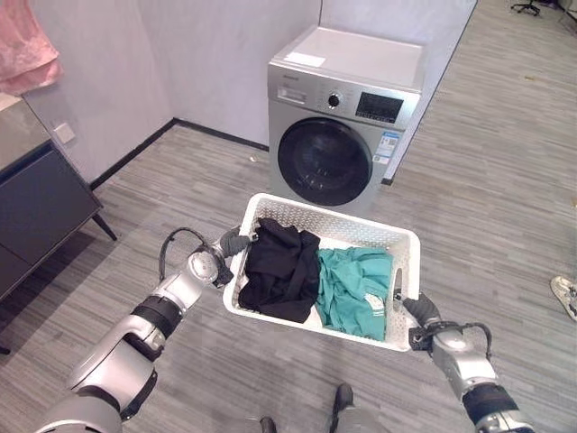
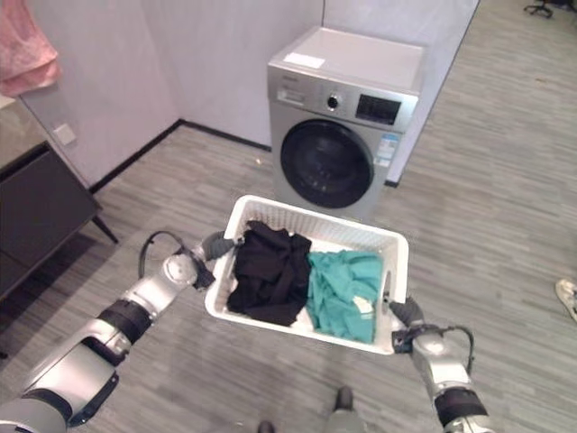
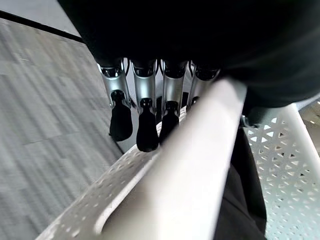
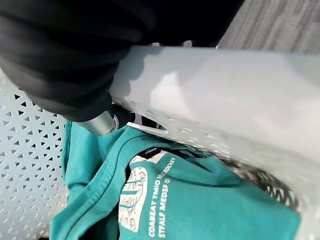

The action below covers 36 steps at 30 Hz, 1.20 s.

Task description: Grab the laundry basket,head to the washer,open it,put in the laundry and shut it.

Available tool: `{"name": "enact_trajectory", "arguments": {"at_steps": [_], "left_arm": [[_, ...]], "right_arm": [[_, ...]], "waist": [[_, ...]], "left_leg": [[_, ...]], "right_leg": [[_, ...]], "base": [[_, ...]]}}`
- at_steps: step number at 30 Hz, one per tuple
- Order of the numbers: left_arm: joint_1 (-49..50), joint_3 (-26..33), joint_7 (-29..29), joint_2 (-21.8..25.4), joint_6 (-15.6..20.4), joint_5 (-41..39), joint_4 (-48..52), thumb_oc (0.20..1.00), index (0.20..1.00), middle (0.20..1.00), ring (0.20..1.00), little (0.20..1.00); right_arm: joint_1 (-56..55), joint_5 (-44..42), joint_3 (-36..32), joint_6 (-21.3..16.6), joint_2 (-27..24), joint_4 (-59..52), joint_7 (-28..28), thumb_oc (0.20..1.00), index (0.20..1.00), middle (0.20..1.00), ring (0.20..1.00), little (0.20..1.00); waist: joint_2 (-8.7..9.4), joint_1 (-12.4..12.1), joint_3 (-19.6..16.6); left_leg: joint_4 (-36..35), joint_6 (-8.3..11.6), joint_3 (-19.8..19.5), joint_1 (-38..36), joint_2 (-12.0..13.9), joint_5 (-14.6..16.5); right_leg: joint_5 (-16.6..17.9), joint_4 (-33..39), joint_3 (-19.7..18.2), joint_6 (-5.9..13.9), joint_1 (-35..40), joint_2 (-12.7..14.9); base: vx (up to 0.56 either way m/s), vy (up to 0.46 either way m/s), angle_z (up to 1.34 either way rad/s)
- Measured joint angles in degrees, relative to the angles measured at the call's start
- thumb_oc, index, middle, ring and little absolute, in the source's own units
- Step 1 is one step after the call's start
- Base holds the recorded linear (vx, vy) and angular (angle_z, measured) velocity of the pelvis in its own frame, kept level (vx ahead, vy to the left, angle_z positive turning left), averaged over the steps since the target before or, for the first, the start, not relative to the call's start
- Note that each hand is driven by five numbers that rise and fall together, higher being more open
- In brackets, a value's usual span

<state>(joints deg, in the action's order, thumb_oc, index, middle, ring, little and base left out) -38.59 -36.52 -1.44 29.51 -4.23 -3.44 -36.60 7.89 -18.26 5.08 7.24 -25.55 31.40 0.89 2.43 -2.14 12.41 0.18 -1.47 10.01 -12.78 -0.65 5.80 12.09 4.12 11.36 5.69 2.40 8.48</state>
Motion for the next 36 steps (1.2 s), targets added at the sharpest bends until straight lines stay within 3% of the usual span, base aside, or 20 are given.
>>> {"name": "enact_trajectory", "arguments": {"at_steps": [7, 12, 25, 28, 31, 36], "left_arm": [[0.01, 0.11, 0.04, -2.29, 0.53, 0.0, 0.1, 0.2, 0.2, 0.2, 0.2, 0.2], [0.68, 0.17, 0.04, -3.06, 0.47, 0.01, 0.1, 0.2, 0.2, 0.2, 0.2, 0.2], [1.13, 0.27, 0.03, -3.05, 0.43, 0.02, 0.11, 0.2, 0.2, 0.2, 0.2, 0.2], [16.27, 13.7, 5.04, -9.77, 2.56, -0.46, 4.52, 0.2, 0.2, 0.2, 0.2, 0.2], [26.25, 14.11, 5.34, -11.43, 0.42, -0.61, 3.54, 0.2, 0.2, 0.2, 0.2, 0.2], [30.43, 14.11, 4.92, -11.97, -0.08, -0.7, 3.24, 0.2, 0.2, 0.2, 0.2, 0.2]], "right_arm": [[-0.99, -0.11, -3.69, -0.35, -1.49, -1.89, 0.31, 0.2, 0.2, 0.2, 0.2, 0.2], [-2.65, -0.11, -3.9, -1.36, -1.7, -1.92, 0.3, 0.2, 0.2, 0.2, 0.2, 0.2], [-2.92, -0.07, -3.84, -1.42, -1.47, -2.11, 0.32, 0.2, 0.2, 0.2, 0.2, 0.2], [-2.63, 3.51, 0.04, -3.9, 0.75, 1.46, 2.87, 0.2, 0.2, 0.2, 0.2, 0.2], [-3.05, 5.75, 3.14, -2.51, 0.84, 5.57, 2.76, 0.2, 0.2, 0.2, 0.2, 0.2], [-4.99, 6.19, 3.63, -1.78, 1.02, 5.85, 2.49, 0.2, 0.2, 0.2, 0.2, 0.2]], "waist": [[-0.09, 3.35, -0.08], [-0.18, 2.78, -0.16], [-1.18, 2.8, -1.48], [-2.09, 4.06, -8.57], [-3.63, 4.43, -7.21], [-5.4, 3.09, -2.67]], "left_leg": [[-2.52, 3.12, -1.51, -0.3, 4.46, -0.73], [-3.29, 4.02, -2.42, -0.22, 4.54, -1.31], [-3.54, 4.09, -3.02, -0.2, 4.59, -1.8], [-4.67, 3.93, -1.98, 6.24, 3.94, -2.92], [-5.17, 3.77, -2.19, 6.95, 3.62, -3.1], [-5.34, 3.43, -3.26, 7.08, 3.25, -3.46]], "right_leg": [[-0.92, 0.83, 0.9, -2.42, 0.16, -4.59], [-0.95, 0.85, 1.8, -2.46, 0.16, -4.5], [-0.83, 0.86, 1.98, -2.61, 0.19, -4.54], [-1.92, -0.33, 3.12, -2.56, -8.1, -3.39], [-0.34, 0.84, 3.62, -3.07, -8.36, -3.11], [-0.46, 1.15, 4.8, -2.87, -7.91, -2.48]], "base": [[0.03, -0.03, -0.03], [0.02, 0.013, 0.1], [0.0, 0.015, 0.02], [0.03, -0.022, -0.1], [0.02, -0.018, 0.03], [0.03, -0.025, 0.14]]}}
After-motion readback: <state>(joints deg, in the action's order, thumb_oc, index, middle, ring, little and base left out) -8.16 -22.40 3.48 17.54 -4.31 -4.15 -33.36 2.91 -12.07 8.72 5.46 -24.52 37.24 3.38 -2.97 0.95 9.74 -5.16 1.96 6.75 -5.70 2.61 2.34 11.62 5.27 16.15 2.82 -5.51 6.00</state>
